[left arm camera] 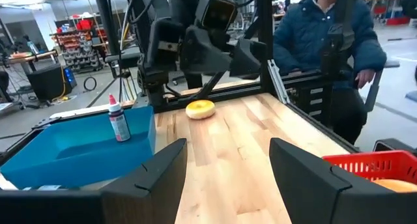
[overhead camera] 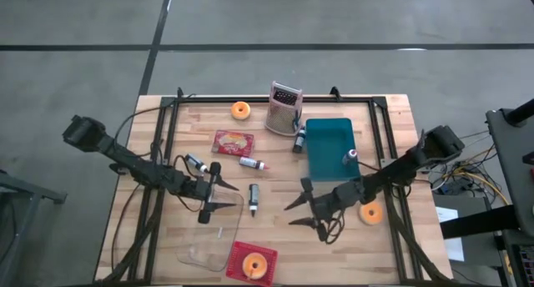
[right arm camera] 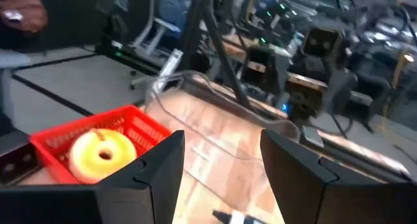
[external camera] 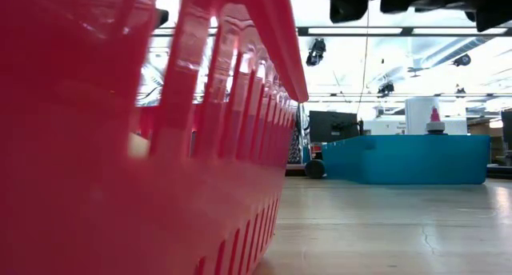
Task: Pick & Place Food Item
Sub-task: Put the pink food coloring bottle into the blue bin
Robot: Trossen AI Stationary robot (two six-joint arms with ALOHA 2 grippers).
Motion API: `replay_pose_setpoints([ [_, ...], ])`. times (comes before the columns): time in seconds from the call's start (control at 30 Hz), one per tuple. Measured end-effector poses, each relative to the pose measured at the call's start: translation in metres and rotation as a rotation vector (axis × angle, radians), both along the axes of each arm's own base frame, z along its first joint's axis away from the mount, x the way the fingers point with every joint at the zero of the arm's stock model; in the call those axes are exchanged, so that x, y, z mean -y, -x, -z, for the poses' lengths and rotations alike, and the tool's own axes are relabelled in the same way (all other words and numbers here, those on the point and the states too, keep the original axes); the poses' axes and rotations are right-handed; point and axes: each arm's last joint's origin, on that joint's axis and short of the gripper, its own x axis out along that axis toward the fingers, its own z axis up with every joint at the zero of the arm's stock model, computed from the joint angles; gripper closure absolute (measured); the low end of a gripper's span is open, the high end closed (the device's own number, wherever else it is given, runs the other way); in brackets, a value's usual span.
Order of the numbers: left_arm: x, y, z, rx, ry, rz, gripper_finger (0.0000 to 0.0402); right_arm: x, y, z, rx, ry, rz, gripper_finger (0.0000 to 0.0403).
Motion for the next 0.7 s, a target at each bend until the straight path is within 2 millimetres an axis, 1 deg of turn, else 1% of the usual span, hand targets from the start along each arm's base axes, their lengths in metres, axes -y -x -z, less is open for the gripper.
replay_pose_setpoints([
  [0.1, -0.002, -0.005, -0.006, -0.020, 0.013, 0.014, 0.0179, 0.005, 0.005, -0.003, -0.010, 0.024, 0.001, 0.0204],
  [0.2, -0.006, -0.014, -0.011, -0.096, 0.007, -0.001, 0.0179, 0.013, 0.011, -0.006, -0.025, 0.023, 0.019, 0.0204],
  [0.37, -0.012, -0.026, -0.016, -0.226, -0.033, -0.034, 0.0179, 0.022, 0.020, 0.000, -0.060, 0.008, 0.039, 0.0204],
  [0.53, -0.019, -0.032, -0.024, -0.262, -0.048, -0.060, 0.0180, 0.027, 0.030, 0.006, -0.077, 0.006, 0.073, 0.0204],
  [0.7, -0.031, -0.038, -0.027, -0.340, -0.040, -0.074, 0.0180, 0.030, 0.035, 0.006, -0.076, -0.007, 0.078, 0.0204],
])
